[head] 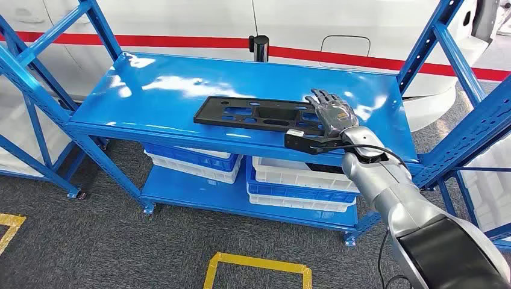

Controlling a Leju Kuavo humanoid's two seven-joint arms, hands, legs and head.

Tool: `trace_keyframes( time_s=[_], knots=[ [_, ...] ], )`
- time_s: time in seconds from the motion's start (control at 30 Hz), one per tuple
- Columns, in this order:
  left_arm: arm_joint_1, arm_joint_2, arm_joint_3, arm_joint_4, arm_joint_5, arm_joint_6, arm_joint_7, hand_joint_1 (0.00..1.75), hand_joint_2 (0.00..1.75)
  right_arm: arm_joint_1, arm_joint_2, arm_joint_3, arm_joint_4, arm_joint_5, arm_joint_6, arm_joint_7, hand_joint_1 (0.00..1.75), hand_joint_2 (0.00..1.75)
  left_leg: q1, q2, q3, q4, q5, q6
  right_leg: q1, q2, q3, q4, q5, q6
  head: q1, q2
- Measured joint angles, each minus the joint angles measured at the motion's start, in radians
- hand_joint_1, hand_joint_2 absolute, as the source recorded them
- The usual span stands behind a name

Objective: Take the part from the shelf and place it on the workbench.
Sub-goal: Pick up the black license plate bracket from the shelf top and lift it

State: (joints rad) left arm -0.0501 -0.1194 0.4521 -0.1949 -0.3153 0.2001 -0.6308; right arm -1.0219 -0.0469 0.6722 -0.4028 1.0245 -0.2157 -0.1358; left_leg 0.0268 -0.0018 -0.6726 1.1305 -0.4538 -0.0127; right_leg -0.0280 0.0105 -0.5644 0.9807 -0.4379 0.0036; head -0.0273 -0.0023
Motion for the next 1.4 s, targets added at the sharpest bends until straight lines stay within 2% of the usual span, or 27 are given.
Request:
trace_keyframes(
  time_s=[0.1, 0.17, 0.23, 0.3, 0.5, 0.7, 0.87, 1.03, 1.23, 1.37, 1.4],
  knots=[
    [-0.001, -0.006, 0.007, 0.000, 0.006, 0.008, -0.007, 0.00, 0.00, 0.004, 0.006, 0.000, 0.000, -0.004, -0.005, -0.006, 1.68, 1.75, 0.001, -0.003, 0.052, -0.111, 0.039, -0.001, 0.004, 0.002, 0.003, 0.002, -0.006, 0.011, -0.001, 0.000],
    [-0.002, -0.013, 0.016, 0.001, 0.014, 0.018, -0.006, 0.00, 0.00, 0.007, 0.010, 0.001, 0.000, -0.007, -0.008, -0.010, 1.70, 1.75, -0.004, -0.007, 0.064, -0.138, 0.042, 0.004, 0.014, 0.004, 0.001, 0.004, -0.011, 0.014, 0.001, 0.000],
    [-0.002, -0.017, 0.024, 0.001, 0.015, 0.042, 0.002, 0.00, 0.00, 0.010, 0.013, 0.002, 0.000, -0.009, -0.008, -0.014, 1.71, 1.75, -0.011, -0.009, 0.064, -0.139, 0.044, 0.011, 0.017, 0.004, 0.001, 0.003, -0.012, 0.014, 0.002, 0.000],
    [-0.002, -0.019, 0.029, 0.001, 0.011, 0.077, 0.001, 0.00, 0.00, 0.011, 0.015, 0.004, 0.000, -0.010, -0.008, -0.021, 1.72, 1.75, -0.020, -0.012, 0.064, -0.138, 0.044, 0.019, 0.012, 0.002, 0.003, -0.001, -0.012, 0.017, 0.002, 0.000],
    [-0.002, -0.024, 0.036, 0.001, 0.003, 0.111, -0.030, 0.00, 0.00, -0.003, 0.012, 0.004, -0.010, -0.025, -0.009, -0.070, 1.73, 1.75, -0.026, -0.015, 0.064, -0.138, 0.041, 0.033, 0.007, 0.000, 0.009, -0.011, -0.008, 0.022, 0.002, 0.000],
    [-0.002, -0.024, 0.045, 0.001, 0.004, 0.087, -0.030, 0.00, 0.00, -0.006, 0.004, 0.007, -0.030, -0.033, -0.003, -0.084, 1.73, 1.75, -0.028, -0.014, 0.064, -0.137, 0.041, 0.036, 0.006, 0.000, 0.009, -0.012, -0.006, 0.028, 0.002, 0.000],
    [-0.002, -0.024, 0.049, 0.001, 0.011, 0.080, -0.030, 0.00, 0.00, -0.007, 0.001, 0.008, -0.039, -0.042, -0.002, -0.090, 1.73, 1.75, -0.027, -0.014, 0.064, -0.137, 0.041, 0.036, 0.006, 0.000, 0.009, -0.012, -0.007, 0.039, 0.001, 0.000],
    [-0.001, -0.026, 0.058, 0.001, 0.014, 0.084, -0.030, 0.00, 0.00, -0.023, -0.018, 0.008, -0.078, -0.082, 0.013, -0.118, 1.73, 1.75, -0.026, -0.014, 0.064, -0.137, 0.041, 0.036, 0.007, 0.001, 0.009, -0.011, -0.007, 0.039, 0.001, 0.000],
    [0.000, -0.027, 0.066, 0.001, 0.020, 0.088, -0.030, 0.00, 0.00, -0.046, -0.071, 0.003, -0.207, -0.181, 0.045, -0.148, 1.73, 1.75, -0.026, -0.014, 0.063, -0.137, 0.041, 0.036, 0.007, 0.000, 0.008, -0.011, -0.008, 0.039, 0.001, 0.000],
    [0.001, -0.026, 0.078, 0.001, 0.022, 0.087, -0.030, 0.00, 1.75, -0.074, -0.138, -0.001, -0.387, -0.282, 0.130, -0.128, 1.72, 1.75, -0.026, -0.014, 0.062, -0.137, 0.041, 0.036, 0.007, 0.000, 0.008, -0.012, -0.008, 0.039, 0.002, 0.000],
    [0.001, -0.026, 0.080, 0.001, 0.022, 0.086, -0.030, 0.00, 1.75, -0.082, -0.156, -0.001, -0.432, -0.296, 0.146, -0.120, 1.71, 1.75, -0.026, -0.015, 0.062, -0.137, 0.041, 0.036, 0.007, 0.000, 0.007, -0.012, -0.008, 0.039, 0.002, 0.000]
  ],
)
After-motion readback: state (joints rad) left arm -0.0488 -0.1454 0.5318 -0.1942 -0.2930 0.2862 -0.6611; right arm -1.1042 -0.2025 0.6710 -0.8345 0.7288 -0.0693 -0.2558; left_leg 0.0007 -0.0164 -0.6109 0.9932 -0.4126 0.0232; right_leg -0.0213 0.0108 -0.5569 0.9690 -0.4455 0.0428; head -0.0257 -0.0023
